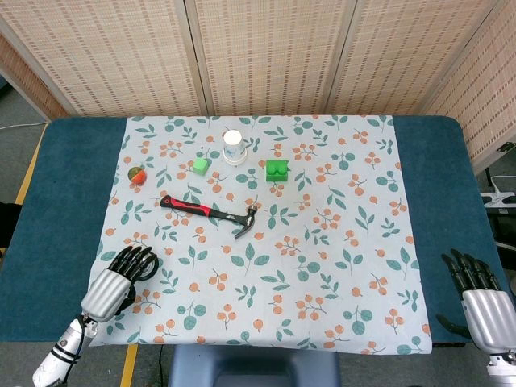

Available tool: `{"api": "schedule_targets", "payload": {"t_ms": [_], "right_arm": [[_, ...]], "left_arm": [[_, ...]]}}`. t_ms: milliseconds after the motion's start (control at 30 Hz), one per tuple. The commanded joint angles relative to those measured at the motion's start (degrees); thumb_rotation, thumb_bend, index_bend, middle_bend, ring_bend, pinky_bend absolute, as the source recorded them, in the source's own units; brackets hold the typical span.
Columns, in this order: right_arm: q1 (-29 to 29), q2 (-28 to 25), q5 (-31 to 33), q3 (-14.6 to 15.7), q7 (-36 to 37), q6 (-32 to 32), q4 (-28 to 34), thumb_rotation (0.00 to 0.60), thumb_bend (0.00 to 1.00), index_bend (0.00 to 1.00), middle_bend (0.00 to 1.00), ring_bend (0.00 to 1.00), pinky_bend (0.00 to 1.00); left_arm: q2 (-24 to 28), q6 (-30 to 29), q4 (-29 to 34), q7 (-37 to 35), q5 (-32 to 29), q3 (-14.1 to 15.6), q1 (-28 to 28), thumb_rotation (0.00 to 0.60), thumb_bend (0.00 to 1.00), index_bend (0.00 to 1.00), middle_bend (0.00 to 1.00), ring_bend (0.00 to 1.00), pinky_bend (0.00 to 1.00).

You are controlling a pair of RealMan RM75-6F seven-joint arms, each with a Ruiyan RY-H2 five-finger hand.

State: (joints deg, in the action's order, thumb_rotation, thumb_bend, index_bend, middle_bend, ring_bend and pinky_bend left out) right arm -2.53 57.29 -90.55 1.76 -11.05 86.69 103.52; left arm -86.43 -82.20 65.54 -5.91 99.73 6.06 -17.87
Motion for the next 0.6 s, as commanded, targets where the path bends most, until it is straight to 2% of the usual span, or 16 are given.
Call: {"api": "schedule_targets", "payload": {"t_ms": [33, 333, 467, 600], "right_arm": [[-0.06, -0.07, -0.18, 0.08, 0.08, 0.12, -0.01, 0.600, 0.02, 0.00, 0.00, 0.00, 0.08], [-0.33, 0.10, -0.50, 0.10, 0.22, 0.75, -0.07, 0.600, 0.02, 0.00, 0.00, 0.00, 0.08], [-0.07, 0.26, 0.05, 0.19, -0.46, -0.17, -0.09, 0.600, 0.02, 0.00, 0.00, 0.00, 0.08], [0.13, -0.11, 0.12, 0.53, -0.50, -0.98, 0.17, 0.600, 0.02, 0.00, 0.00, 0.00, 0.08]], "left_arm": [[-0.04, -0.08, 0.08, 0.32, 0.20, 0.10, 0.03, 0.600, 1.00, 0.00, 0.00, 0.00, 0.09], [0.10, 2.01, 0.92, -2.27, 0.57, 0.92, -1.00, 0.600, 1.00, 0.00, 0.00, 0.00, 0.08], [-3.23, 2.91, -1.40, -2.93, -1.52, -0.13, -0.52, 0.600, 1.00, 0.00, 0.00, 0.00, 0.06], [-8.35, 4.09, -7.28, -2.54, -3.43, -0.57, 0.51, 0.600, 1.00, 0.00, 0.00, 0.00, 0.05]]}}
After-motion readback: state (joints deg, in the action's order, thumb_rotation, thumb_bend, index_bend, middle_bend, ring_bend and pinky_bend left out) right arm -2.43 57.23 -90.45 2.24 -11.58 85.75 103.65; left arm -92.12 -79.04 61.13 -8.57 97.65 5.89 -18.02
